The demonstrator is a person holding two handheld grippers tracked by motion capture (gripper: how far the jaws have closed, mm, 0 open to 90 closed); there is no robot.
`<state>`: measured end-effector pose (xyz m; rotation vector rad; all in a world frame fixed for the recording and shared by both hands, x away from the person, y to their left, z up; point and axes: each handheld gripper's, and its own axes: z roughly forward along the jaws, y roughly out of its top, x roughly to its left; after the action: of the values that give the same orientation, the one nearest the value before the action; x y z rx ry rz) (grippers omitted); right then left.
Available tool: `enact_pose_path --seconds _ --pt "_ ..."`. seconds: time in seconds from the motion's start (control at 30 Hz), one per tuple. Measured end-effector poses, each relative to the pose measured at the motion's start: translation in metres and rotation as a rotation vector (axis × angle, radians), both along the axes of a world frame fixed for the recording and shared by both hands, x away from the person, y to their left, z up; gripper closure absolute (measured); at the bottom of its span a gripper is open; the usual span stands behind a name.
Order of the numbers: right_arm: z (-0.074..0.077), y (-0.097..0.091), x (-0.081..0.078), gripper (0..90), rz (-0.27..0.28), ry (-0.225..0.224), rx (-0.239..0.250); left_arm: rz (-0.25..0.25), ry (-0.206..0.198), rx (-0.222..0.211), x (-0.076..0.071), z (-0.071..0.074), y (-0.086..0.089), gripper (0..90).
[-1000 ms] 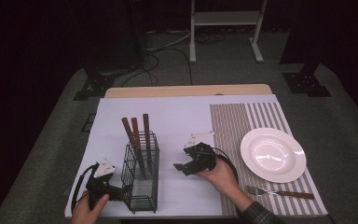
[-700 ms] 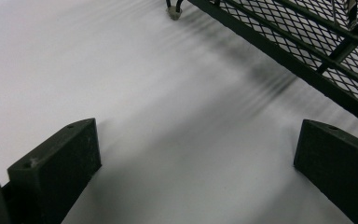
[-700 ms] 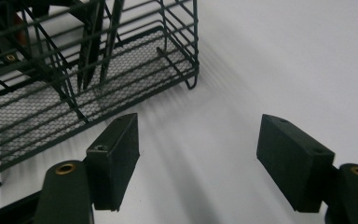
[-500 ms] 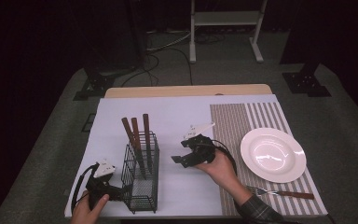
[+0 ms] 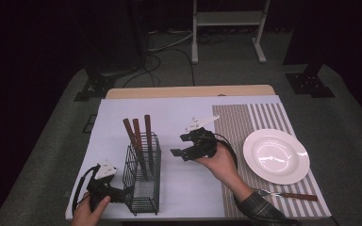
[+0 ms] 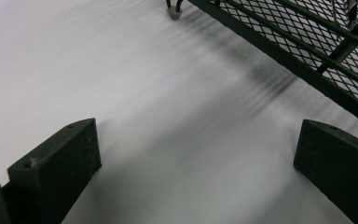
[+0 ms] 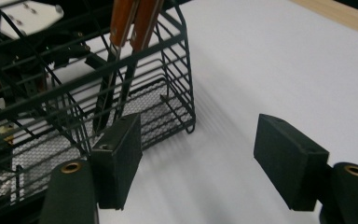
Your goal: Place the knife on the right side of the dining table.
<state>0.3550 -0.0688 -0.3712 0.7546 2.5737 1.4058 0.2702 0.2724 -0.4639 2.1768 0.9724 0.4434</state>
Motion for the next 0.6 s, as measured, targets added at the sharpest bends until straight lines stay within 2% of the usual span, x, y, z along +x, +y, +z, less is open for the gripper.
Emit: enact_pose_path --seconds 0.43,0.6 --pt "0.020 0.012 0.007 31.8 0.012 -0.013 0.065 0.000 0.000 0.000 0.000 0.000 0.000 0.0" --pt "0.029 0.018 0.013 31.9 0.017 -0.014 0.106 0.000 0.000 0.000 0.000 0.000 0.000 0.0"
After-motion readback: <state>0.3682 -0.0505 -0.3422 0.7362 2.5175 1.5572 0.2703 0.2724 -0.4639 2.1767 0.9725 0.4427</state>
